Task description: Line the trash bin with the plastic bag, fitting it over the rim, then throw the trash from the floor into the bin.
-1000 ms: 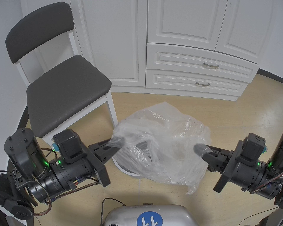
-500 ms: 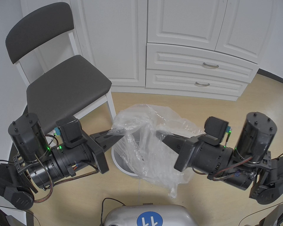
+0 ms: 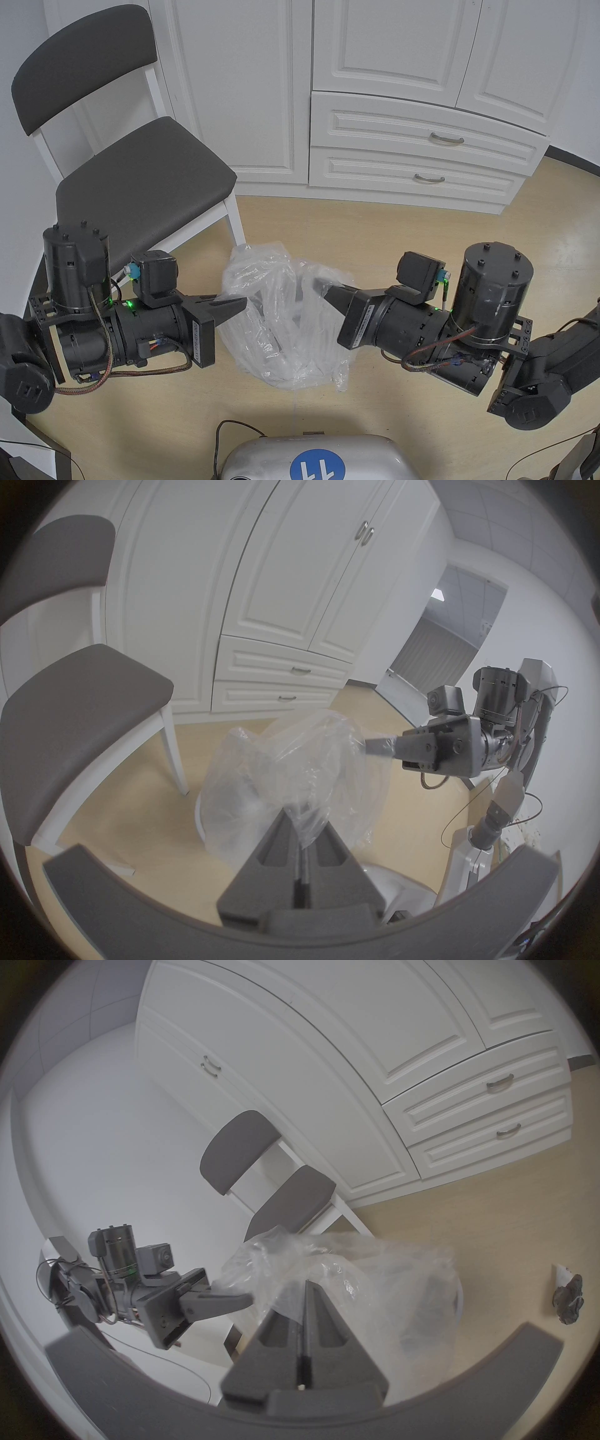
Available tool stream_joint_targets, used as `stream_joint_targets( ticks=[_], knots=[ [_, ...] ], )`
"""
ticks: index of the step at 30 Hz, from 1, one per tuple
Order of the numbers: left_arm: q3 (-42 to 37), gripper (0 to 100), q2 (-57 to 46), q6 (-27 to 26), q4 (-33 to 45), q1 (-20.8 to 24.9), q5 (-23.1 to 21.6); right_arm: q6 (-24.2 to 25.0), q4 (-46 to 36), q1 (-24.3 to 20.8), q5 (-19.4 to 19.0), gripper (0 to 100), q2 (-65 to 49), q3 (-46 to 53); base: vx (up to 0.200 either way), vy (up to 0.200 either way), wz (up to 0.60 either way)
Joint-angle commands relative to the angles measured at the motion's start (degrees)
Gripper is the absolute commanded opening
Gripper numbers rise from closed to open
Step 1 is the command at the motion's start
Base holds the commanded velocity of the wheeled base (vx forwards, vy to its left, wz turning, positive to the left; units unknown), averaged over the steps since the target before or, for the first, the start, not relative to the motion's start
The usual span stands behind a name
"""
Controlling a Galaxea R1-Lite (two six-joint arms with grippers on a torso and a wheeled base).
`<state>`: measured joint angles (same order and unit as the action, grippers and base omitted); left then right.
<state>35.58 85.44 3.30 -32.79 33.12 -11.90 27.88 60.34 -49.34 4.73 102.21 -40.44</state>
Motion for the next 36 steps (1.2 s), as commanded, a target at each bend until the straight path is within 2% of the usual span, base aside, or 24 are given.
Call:
stream_joint_targets(
  ticks=[1,6,12,16,21,26,32,36],
  knots=[
    [4.41,0,-1.77,-0.14,3.53,-1.57,-0.06,0.16,6.1,3.9,0.1,0,7.92,-1.49,0.0,0.0,0.0],
    [5.64,0,1.74,0.56,3.44,-1.57,-0.06,0.07,11.64,5.57,0.02,0,12.93,-1.84,0.0,0.0,0.0],
    [6.78,0,6.67,3.2,2.38,-1.39,-0.23,0.07,11.55,6.36,-0.07,0,14.34,-2.01,0.0,0.0,0.0],
    [6.87,0,10.71,4.78,-1.84,-0.95,-0.06,0.16,11.81,6.36,-0.07,0,15.22,-2.1,0.0,0.0,0.0],
    [7.75,0,13.7,5.22,-3.51,-0.51,-0.06,0.07,11.38,6.97,0.02,0,15.83,-2.28,0.0,0.0,0.0],
    [7.92,0,13.87,8.3,-4.21,1.16,0.03,-0.28,10.32,6.62,0.02,0,15.22,-1.49,0.0,0.0,0.0],
    [8.01,0,14.49,8.65,-2.8,2.47,0.03,-0.19,1.71,6.97,0.02,0,15.04,-3.6,0.0,0.0,0.0],
    [9.94,0,14.49,8.74,3.26,2.39,0.12,-0.02,-1.98,7.5,-0.07,0,14.25,-4.74,0.0,0.0,0.0]
  ],
)
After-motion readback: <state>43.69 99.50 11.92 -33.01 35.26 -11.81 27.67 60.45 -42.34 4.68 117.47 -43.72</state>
